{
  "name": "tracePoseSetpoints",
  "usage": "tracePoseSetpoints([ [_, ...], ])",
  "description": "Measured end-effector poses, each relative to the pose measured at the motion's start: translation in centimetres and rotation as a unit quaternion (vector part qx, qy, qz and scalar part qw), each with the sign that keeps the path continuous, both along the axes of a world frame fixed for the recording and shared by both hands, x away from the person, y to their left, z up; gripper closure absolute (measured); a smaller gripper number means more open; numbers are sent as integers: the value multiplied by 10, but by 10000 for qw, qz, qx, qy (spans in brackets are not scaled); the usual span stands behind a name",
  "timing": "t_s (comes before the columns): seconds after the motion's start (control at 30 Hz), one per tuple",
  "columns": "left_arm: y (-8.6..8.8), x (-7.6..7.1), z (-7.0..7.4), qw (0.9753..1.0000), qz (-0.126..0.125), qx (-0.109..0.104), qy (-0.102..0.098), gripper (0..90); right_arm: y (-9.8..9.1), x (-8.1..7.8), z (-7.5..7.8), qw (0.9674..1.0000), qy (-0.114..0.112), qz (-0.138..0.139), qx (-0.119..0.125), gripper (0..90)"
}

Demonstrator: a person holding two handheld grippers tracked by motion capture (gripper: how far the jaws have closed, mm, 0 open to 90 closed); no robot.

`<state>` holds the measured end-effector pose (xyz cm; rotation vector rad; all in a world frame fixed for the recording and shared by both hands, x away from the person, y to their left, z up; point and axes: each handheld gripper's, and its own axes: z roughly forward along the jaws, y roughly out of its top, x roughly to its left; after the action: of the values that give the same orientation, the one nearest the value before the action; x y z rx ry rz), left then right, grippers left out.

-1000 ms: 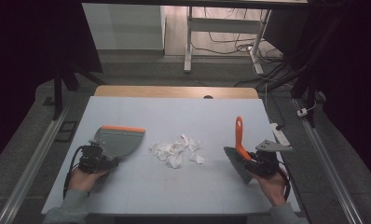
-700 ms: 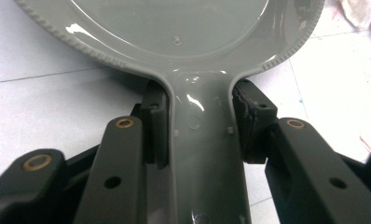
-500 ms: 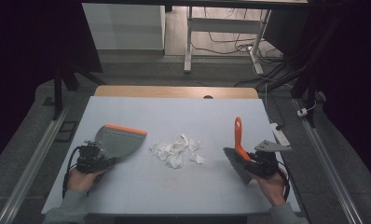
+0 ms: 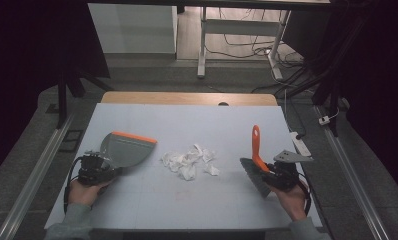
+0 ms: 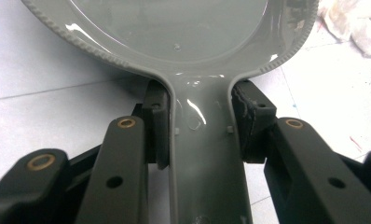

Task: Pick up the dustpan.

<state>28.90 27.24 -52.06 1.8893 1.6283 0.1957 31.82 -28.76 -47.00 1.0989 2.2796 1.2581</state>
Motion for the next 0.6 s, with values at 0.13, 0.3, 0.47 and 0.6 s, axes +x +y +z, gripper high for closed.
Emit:
tracePoseSetpoints([
  [0.13,2,-1,2,9999,36,3,-105,614,0,0,0,10000,-5,7,6,703],
  [0.3,6,-4,5,9997,40,-17,-241,614,0,0,1,10000,-10,7,18,702],
  [0.47,7,-5,8,9994,16,-16,-334,614,0,0,1,10000,-25,3,15,702],
  [0.6,9,-6,10,9992,-19,-41,-395,614,0,0,1,10000,-29,3,16,703],
])
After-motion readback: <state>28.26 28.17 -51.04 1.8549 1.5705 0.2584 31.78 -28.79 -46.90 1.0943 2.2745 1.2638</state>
